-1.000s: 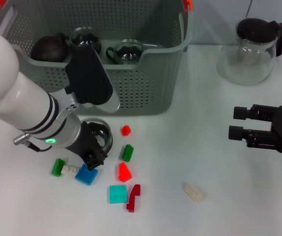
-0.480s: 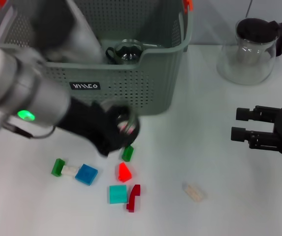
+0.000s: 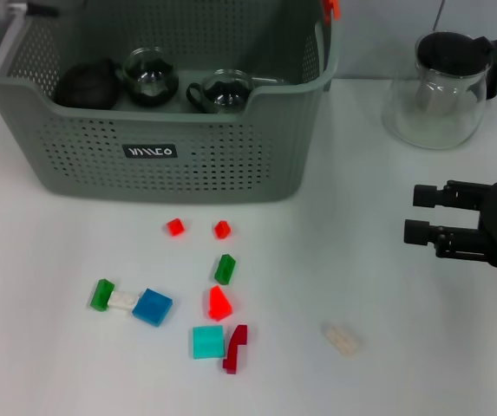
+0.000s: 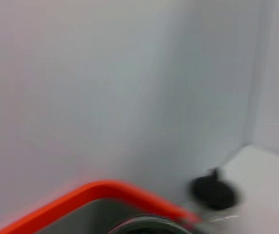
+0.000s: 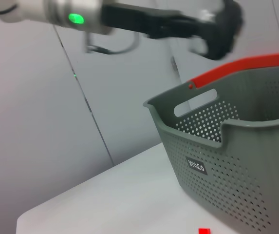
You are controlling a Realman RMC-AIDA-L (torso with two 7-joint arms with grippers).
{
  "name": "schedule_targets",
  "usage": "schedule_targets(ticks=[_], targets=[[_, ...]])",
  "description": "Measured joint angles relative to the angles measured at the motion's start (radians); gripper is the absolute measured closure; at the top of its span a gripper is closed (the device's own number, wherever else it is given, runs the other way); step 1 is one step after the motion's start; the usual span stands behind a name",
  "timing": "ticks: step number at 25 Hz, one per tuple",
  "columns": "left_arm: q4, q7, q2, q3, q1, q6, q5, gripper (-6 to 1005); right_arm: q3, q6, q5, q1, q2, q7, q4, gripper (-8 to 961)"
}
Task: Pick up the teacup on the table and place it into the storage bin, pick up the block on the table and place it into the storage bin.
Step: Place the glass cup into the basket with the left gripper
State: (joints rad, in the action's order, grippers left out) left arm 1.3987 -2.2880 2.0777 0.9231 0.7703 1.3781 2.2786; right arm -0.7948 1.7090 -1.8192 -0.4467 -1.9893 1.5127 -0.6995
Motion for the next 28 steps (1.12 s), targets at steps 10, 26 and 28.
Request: schedule_targets(ticks=[10,26,28], targets=[[-0.635,0.02,-0.075,0.025,0.226,-0.441,0.197,946,0.0,-0.013,-0.001,-0.011,0.006,0.007,0.0,243],[-0.798,0.015,-0.034,0.088,0.288,-0.632,0.342,886,0.003,-0.051,-0.025,-0.035,0.008,0.011,0.026,252],[-0.797,0.015,-0.033,0.095,0.286,-0.628,0.343,879,0.003,-0.052,-0.025,-0.035,0.007,0.011,0.026,253]])
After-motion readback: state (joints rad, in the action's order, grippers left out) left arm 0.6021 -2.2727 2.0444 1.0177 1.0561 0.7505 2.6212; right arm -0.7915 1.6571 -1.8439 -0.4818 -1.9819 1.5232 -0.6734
